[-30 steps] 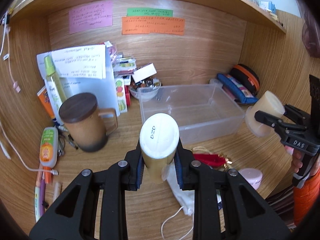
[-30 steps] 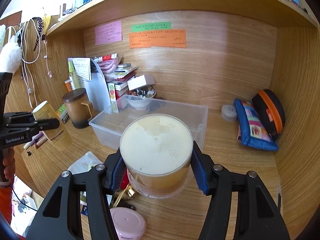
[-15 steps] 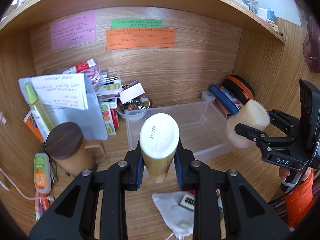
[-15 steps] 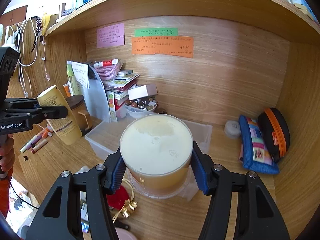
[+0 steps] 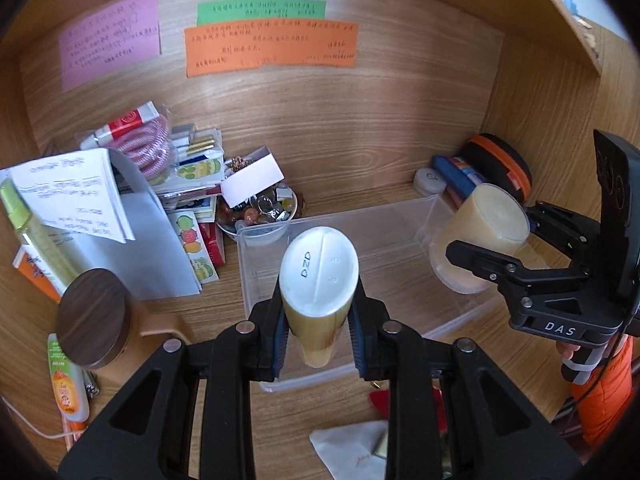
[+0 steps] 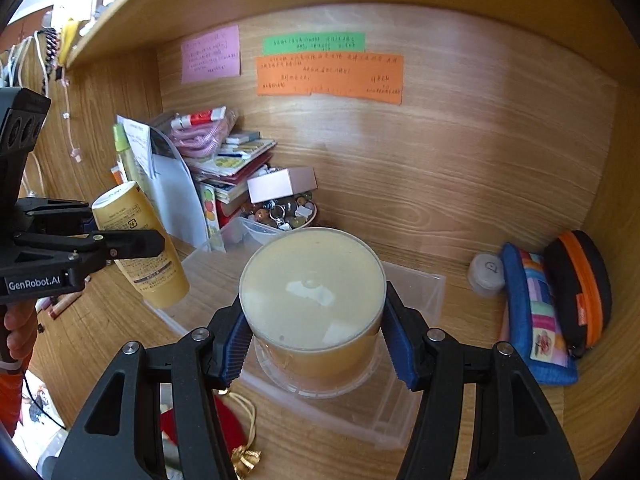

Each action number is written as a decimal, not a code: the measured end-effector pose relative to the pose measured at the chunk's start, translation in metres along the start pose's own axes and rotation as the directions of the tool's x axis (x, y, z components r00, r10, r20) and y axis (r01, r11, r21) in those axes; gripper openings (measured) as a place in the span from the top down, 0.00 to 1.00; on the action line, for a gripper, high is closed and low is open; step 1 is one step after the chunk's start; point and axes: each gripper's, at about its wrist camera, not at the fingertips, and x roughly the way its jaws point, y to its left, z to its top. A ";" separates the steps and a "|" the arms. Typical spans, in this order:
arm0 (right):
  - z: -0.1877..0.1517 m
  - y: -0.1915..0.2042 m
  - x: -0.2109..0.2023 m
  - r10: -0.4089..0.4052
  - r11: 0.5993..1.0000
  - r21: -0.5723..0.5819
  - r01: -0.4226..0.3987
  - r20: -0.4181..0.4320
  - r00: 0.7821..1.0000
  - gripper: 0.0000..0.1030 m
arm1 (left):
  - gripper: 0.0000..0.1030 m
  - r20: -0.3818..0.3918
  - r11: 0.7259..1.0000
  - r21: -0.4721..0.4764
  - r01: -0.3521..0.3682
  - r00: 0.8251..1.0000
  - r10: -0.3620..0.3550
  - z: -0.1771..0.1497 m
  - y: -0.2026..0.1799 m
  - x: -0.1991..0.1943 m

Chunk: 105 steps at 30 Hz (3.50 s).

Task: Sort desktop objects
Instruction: 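Lower both held items into the clear bin and open both tools, then withdraw both open tools up and away from the bin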

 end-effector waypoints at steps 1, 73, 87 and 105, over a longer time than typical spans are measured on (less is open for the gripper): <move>0.001 -0.001 0.007 0.003 1.000 -0.003 -0.003 -0.013 1.000 0.47 | 0.75 -0.007 1.000 0.001 -0.001 1.000 0.001 0.001 0.001 0.005; 0.008 0.000 0.076 -0.043 0.992 -0.126 0.009 -0.271 0.962 0.24 | 0.38 -0.059 0.997 0.064 -0.051 0.997 0.055 0.011 -0.012 0.051; 0.002 0.008 0.017 -0.054 0.992 -0.119 0.031 -0.193 0.980 0.22 | 0.27 0.006 0.995 0.076 -0.066 0.998 0.066 0.001 -0.032 -0.001; -0.037 0.024 -0.056 -0.080 0.992 -0.106 0.070 -0.090 0.993 0.21 | 0.18 0.035 0.992 0.092 -0.089 0.996 0.086 -0.055 -0.062 -0.051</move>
